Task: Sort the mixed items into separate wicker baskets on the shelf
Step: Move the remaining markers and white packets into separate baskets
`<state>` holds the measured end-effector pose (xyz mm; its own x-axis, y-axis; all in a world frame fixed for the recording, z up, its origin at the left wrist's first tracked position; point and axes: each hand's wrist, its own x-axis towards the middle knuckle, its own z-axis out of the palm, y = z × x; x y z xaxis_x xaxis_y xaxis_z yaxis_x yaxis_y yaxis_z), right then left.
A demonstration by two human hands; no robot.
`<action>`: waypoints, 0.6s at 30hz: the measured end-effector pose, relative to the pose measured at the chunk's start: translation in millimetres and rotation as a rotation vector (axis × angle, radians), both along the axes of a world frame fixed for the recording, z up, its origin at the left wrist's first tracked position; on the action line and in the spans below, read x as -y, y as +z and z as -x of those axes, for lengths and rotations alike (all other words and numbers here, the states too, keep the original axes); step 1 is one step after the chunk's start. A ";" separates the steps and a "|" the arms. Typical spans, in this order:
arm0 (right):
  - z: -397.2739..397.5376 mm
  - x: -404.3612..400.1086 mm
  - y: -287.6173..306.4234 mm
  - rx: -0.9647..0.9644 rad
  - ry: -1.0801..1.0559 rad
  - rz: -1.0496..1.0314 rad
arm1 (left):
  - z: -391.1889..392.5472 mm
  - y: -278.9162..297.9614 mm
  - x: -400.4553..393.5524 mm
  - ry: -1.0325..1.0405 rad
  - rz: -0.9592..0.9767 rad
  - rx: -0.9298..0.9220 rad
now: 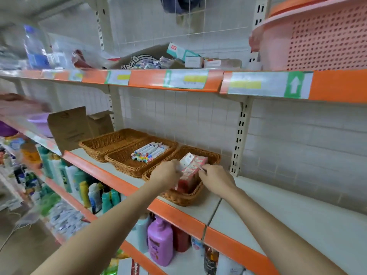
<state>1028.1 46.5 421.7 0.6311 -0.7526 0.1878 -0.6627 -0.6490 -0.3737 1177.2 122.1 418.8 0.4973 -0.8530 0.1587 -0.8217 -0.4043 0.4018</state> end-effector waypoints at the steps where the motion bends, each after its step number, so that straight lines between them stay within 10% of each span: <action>1: -11.0 1.3 -0.6 -0.007 0.009 0.003 | -11.1 -1.1 0.8 0.007 -0.004 -0.008; 18: -222.4 -31.5 -23.4 0.022 -0.109 0.013 | -231.2 -3.5 -13.8 -0.104 -0.068 0.049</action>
